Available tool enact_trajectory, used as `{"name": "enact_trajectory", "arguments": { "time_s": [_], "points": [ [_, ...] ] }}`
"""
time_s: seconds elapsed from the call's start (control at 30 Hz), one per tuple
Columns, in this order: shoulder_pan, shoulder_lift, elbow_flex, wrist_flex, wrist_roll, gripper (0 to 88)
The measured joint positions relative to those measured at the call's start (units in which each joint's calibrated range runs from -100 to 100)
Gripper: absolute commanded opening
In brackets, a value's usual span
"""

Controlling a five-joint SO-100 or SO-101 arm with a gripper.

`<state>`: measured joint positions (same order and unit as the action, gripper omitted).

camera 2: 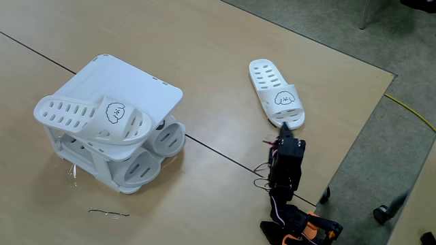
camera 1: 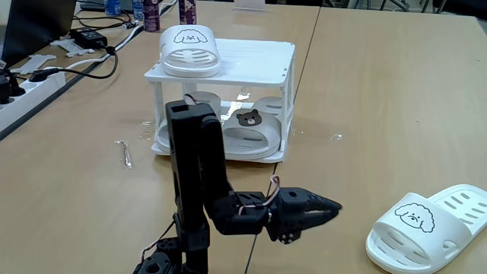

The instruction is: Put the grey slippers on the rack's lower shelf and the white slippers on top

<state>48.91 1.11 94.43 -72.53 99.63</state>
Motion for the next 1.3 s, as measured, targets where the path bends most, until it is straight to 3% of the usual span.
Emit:
{"name": "enact_trajectory", "arguments": {
  "time_s": [0.17, 0.4, 1.1, 1.2, 1.3],
  "points": [
    [5.92, 8.91, -11.50, 0.00, 0.00, 16.9],
    [6.22, 18.97, -27.67, 0.00, 0.00, 26.2],
    [-0.52, 44.62, -63.79, 1.37, 0.00, 26.7],
    [-0.52, 48.33, -72.33, 5.67, 0.00, 23.6],
    [-0.60, 50.31, -79.42, 9.61, 0.00, 0.0]
  ]
}}
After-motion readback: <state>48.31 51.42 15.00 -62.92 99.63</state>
